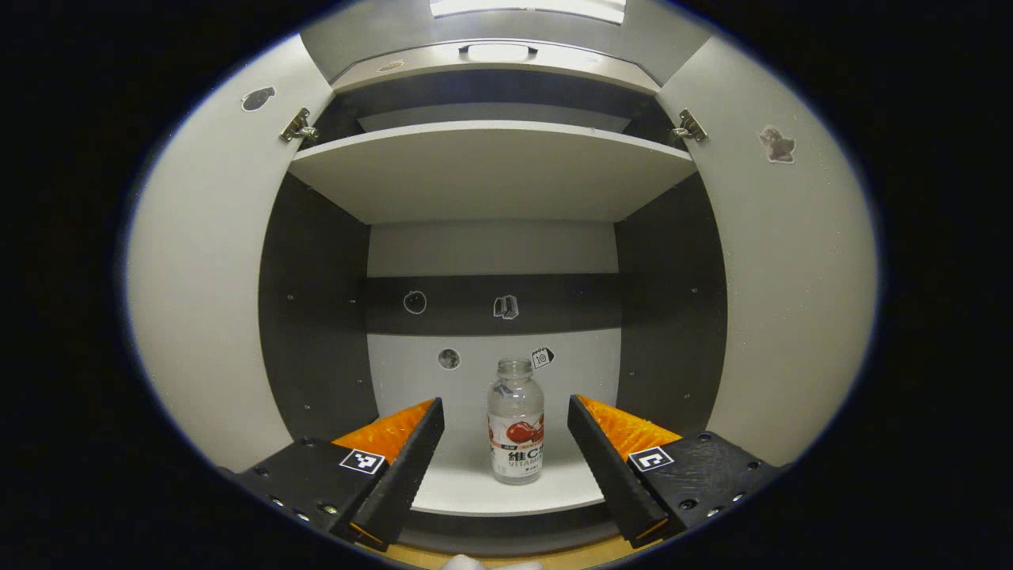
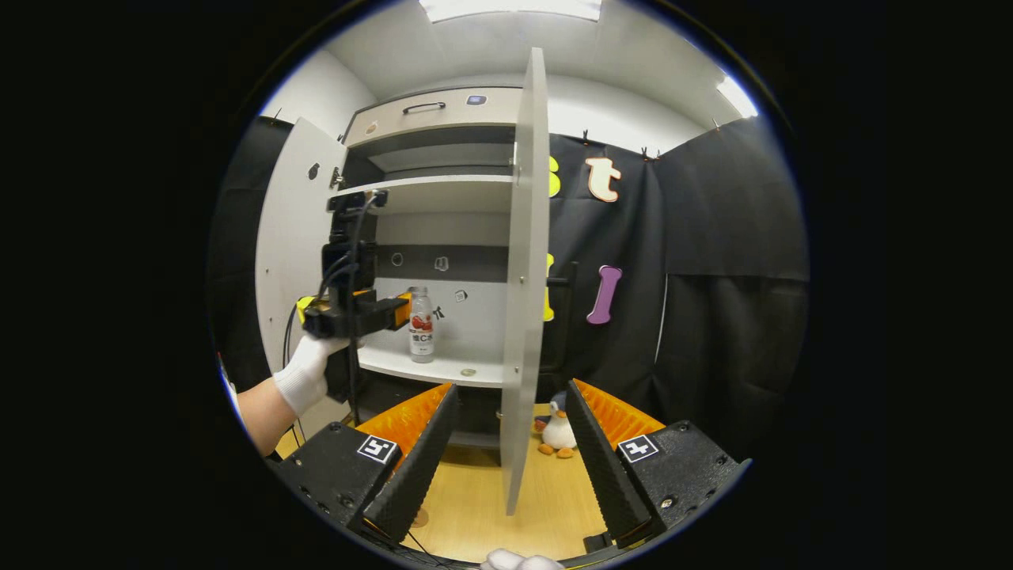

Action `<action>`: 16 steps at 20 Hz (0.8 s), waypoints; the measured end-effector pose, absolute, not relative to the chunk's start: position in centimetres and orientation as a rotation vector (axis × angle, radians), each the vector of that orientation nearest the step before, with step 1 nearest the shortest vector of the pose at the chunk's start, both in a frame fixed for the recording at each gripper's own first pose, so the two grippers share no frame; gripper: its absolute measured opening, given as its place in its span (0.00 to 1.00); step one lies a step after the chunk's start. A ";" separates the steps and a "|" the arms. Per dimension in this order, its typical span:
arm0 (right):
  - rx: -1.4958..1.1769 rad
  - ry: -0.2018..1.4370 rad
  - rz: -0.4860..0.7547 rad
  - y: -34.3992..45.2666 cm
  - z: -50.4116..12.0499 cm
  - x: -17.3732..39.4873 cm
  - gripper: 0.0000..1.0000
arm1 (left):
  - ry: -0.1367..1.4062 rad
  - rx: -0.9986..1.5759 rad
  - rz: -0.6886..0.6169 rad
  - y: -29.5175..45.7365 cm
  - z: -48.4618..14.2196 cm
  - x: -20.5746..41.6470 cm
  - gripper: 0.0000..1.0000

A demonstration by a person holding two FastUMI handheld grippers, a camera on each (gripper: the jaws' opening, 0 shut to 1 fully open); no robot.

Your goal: Grasp the bottle in the cabinet with the left hand and place it on the coaster, then close the right door with the right hand and the left door with the left hand.

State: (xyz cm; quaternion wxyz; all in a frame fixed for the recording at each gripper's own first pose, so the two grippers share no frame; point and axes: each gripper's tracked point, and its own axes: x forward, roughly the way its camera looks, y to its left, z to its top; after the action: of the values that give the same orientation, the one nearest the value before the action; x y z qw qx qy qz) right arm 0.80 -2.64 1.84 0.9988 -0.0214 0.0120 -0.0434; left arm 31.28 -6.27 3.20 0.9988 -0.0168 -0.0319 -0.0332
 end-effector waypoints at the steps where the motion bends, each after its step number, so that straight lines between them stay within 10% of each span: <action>1: -0.045 0.026 -0.096 -2.9 1.9 0.7 0.84 | -0.056 -0.031 -0.068 -6.6 3.0 32.5 0.95; 16: -0.040 0.067 -0.153 -5.7 0.8 0.6 0.84 | 0.043 -0.031 -0.019 -7.3 -1.3 42.2 0.84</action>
State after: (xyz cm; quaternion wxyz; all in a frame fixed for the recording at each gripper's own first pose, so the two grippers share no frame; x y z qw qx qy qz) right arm 0.59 -5.72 0.85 0.9963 -0.0202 0.0334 -0.0763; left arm 42.23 -7.29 -1.31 0.9996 -0.0157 0.0216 -0.0096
